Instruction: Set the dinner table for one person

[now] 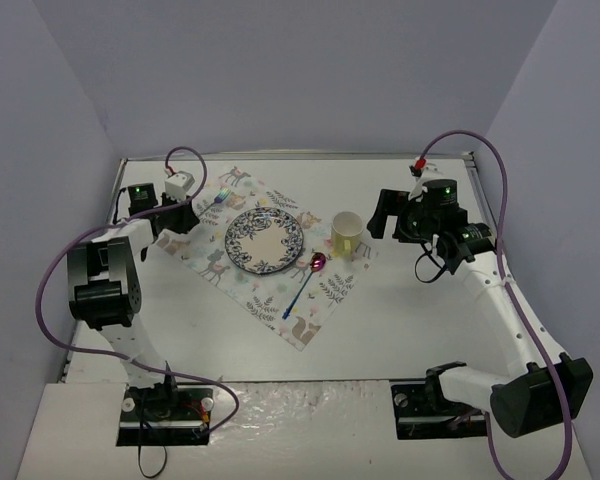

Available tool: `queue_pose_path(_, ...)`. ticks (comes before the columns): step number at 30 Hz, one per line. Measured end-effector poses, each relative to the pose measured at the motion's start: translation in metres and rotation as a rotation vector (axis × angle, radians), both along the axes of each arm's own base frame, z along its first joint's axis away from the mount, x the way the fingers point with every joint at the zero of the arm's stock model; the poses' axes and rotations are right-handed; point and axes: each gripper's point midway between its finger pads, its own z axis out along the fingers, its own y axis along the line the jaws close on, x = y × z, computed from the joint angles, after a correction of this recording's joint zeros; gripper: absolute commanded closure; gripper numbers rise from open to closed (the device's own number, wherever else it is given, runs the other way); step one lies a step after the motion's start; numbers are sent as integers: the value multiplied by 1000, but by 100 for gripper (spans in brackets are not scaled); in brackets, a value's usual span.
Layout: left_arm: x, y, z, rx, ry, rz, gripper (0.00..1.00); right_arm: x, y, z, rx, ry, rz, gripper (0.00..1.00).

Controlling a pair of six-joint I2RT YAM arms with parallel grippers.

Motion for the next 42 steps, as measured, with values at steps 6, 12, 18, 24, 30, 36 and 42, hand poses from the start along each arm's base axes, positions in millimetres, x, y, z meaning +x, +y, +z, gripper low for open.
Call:
queue_pose_path(6,4,-2,-5,-4,-3,-12,100,1,0,-3,-1,8,0,1)
queue_pose_path(12,6,-6,-11,-1,2,-26,100,-1,0,-9,-4,21,0,1)
queue_pose_path(18,5,-10,-15,-3,10,-34,100,-2,0,-13,-6,28,0,1)
queue_pose_path(24,4,-10,-17,1,16,-40,100,-2,-1,-15,-7,32,0,1)
queue_pose_path(30,2,-10,-20,5,26,-41,92,-4,-1,-20,-9,42,0,1)
queue_pose_path(36,2,-6,-23,29,35,-33,81,-5,-1,-21,-10,46,0,1)
queue_pose_path(42,2,-2,-25,55,41,-27,75,-5,-1,-23,-11,49,0,1)
